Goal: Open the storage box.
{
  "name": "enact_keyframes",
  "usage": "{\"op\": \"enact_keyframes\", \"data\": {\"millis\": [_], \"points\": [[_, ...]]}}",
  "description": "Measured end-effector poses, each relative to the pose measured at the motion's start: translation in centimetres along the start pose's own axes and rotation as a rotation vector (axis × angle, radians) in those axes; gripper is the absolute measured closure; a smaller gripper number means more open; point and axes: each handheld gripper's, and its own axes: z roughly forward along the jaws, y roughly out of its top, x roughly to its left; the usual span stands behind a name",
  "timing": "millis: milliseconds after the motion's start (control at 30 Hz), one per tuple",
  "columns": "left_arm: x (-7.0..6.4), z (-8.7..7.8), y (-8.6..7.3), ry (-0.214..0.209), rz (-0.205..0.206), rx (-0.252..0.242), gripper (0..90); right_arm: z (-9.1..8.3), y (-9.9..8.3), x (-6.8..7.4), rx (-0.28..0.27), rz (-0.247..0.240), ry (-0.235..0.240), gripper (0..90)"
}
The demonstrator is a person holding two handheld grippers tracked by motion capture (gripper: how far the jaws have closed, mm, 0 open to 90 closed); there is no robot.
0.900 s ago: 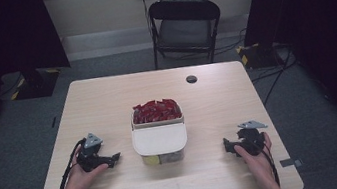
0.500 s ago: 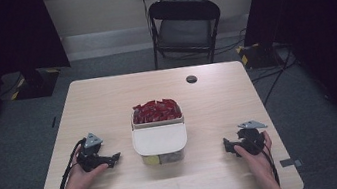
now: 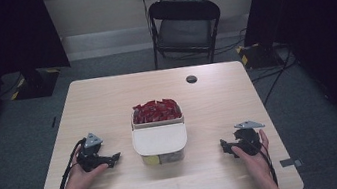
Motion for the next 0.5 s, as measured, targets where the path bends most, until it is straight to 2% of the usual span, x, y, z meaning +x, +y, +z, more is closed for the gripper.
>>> {"op": "enact_keyframes", "data": {"millis": [500], "points": [[0.0,0.0,0.0,-0.001,0.000,0.000,7.0,-1.5,0.8,1.9,-0.042,-0.027,0.072,16.0]]}}
